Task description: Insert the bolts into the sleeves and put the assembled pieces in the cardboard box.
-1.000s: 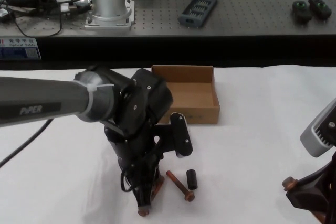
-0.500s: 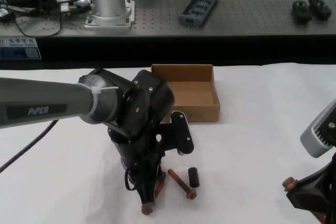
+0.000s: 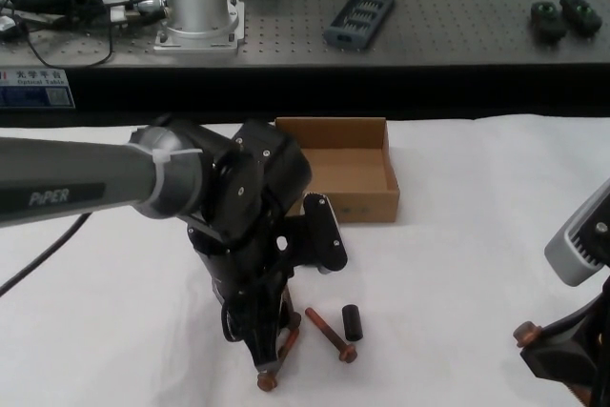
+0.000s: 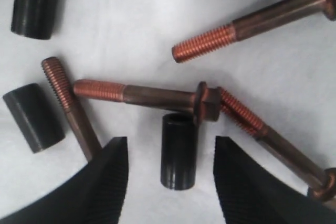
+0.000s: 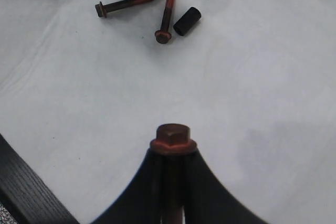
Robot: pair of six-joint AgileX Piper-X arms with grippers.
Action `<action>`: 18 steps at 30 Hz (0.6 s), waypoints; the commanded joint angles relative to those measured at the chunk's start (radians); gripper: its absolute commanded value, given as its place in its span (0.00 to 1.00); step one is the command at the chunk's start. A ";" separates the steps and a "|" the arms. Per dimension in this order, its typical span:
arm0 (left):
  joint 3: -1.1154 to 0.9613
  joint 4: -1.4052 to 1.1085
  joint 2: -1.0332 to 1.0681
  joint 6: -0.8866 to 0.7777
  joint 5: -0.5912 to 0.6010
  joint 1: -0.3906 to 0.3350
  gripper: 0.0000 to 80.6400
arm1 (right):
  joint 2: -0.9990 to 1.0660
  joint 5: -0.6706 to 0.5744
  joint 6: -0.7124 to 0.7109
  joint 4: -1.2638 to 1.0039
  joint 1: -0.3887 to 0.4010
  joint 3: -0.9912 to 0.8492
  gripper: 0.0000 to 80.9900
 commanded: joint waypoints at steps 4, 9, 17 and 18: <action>-0.001 0.036 -0.025 0.004 0.002 -0.002 0.45 | -0.009 -0.006 -0.003 0.006 0.000 -0.003 0.02; -0.001 0.035 -0.025 0.047 0.002 -0.002 0.45 | -0.009 -0.006 -0.003 0.008 0.000 -0.003 0.02; -0.001 0.035 -0.025 0.049 0.056 0.014 0.45 | -0.009 -0.006 -0.003 0.024 0.000 -0.003 0.02; -0.001 0.035 -0.025 0.049 0.055 0.016 0.45 | -0.009 -0.006 -0.003 0.024 0.000 -0.003 0.02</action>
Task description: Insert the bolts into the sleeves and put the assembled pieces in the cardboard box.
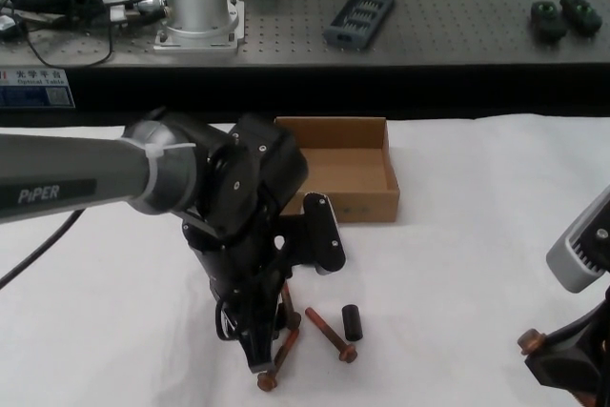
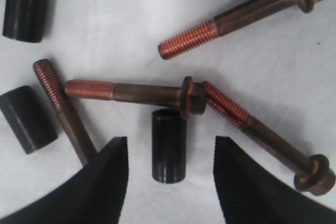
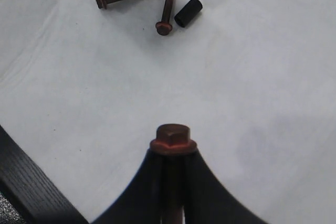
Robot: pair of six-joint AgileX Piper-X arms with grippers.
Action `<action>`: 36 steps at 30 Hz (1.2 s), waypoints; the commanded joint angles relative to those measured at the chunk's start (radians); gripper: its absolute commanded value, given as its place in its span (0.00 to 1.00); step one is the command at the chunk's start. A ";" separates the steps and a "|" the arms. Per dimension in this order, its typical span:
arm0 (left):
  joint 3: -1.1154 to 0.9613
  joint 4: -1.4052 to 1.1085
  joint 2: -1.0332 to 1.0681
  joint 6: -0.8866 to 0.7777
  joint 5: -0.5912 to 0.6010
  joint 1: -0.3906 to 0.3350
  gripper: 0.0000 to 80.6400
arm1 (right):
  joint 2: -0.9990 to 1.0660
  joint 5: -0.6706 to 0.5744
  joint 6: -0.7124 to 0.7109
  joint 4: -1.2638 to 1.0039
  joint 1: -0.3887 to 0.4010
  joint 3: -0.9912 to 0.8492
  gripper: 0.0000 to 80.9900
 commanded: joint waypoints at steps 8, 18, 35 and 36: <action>-0.001 0.003 0.034 0.024 0.041 0.011 0.30 | -0.009 -0.006 -0.003 -0.002 0.000 -0.003 0.02; -0.001 -0.077 0.042 0.054 -0.007 0.011 0.09 | -0.009 -0.006 -0.003 0.000 0.000 -0.003 0.02; -0.001 0.118 -0.045 -0.023 -0.043 0.011 0.01 | -0.009 -0.006 -0.003 0.000 0.000 -0.003 0.02; -0.001 0.128 -0.070 -0.045 -0.036 0.011 0.01 | -0.009 -0.006 -0.003 0.000 0.000 -0.003 0.02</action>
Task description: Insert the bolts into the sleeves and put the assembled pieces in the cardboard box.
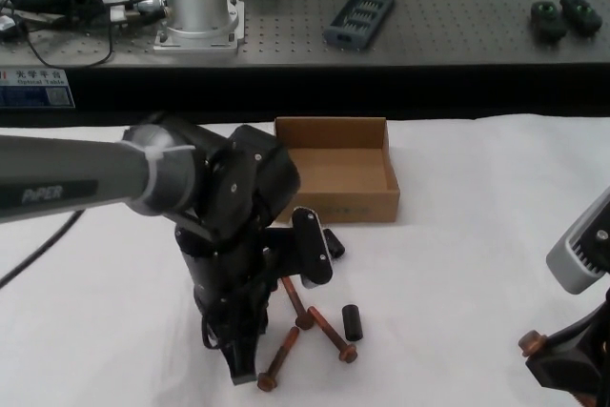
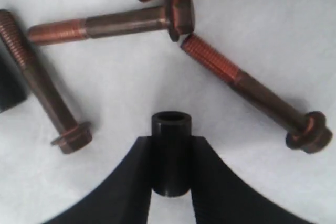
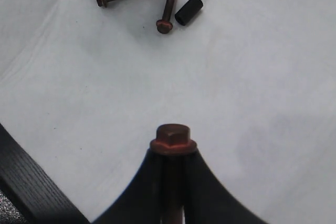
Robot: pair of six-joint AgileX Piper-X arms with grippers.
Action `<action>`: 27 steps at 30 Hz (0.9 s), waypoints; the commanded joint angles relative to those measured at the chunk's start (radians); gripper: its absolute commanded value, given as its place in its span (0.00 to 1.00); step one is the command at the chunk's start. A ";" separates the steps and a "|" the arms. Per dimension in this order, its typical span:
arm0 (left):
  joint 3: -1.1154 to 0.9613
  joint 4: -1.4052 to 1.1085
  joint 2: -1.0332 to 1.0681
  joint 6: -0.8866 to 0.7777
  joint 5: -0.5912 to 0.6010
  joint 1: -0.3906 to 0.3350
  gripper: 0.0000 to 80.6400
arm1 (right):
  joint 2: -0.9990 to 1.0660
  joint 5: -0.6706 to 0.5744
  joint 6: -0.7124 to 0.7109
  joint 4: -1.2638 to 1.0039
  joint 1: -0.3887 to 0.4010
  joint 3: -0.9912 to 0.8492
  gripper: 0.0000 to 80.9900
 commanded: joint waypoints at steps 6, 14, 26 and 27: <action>0.007 0.036 -0.169 -0.137 0.153 0.013 0.01 | -0.009 -0.006 0.060 -0.063 0.000 -0.017 0.02; 0.145 -0.003 -0.454 -0.258 0.429 0.049 0.01 | -0.009 -0.056 0.225 -0.333 0.000 -0.028 0.02; 0.498 -0.699 -0.607 -0.747 0.658 0.087 0.01 | 0.196 -0.273 0.636 -1.000 -0.080 -0.028 0.02; 0.501 -0.726 -0.607 -0.757 0.672 0.087 0.01 | 0.219 -0.298 0.672 -1.045 -0.090 -0.028 0.02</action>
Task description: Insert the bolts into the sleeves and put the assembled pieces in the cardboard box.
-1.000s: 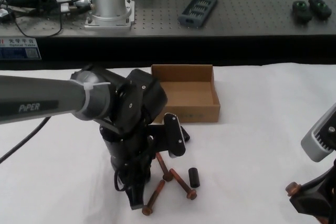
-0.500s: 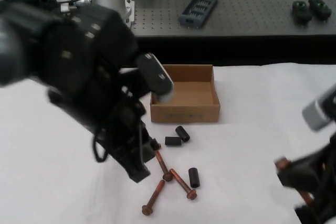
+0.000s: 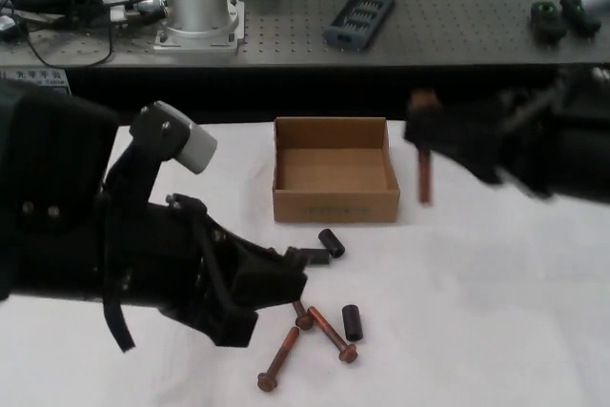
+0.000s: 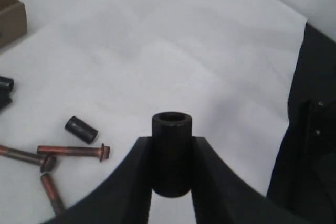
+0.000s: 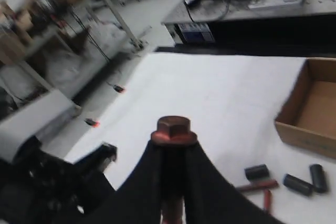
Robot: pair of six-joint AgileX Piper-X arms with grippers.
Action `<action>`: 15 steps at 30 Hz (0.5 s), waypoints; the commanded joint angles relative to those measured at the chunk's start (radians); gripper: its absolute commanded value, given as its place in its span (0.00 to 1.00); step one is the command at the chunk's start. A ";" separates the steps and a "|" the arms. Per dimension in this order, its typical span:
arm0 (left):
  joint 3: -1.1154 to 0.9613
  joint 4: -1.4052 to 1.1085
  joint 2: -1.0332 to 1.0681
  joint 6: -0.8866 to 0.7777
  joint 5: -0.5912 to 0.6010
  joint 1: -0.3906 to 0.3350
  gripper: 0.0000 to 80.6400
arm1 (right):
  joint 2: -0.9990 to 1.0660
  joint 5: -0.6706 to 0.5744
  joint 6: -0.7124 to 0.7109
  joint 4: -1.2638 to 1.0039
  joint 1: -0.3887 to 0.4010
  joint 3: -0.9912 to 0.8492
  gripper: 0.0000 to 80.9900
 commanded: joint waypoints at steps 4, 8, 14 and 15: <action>0.021 -0.239 -0.012 -0.089 0.061 0.009 0.01 | 0.158 -0.200 0.262 -0.388 -0.054 -0.013 0.02; 0.021 -0.287 -0.012 -0.151 0.083 0.032 0.01 | 0.203 -0.243 0.323 -0.466 -0.057 -0.013 0.02; 0.021 -0.319 -0.012 -0.170 0.158 0.040 0.01 | 0.207 -0.318 0.336 -0.478 -0.057 -0.013 0.02; 0.021 -0.319 -0.012 -0.170 0.169 0.040 0.01 | 0.207 -0.334 0.342 -0.478 -0.057 -0.013 0.02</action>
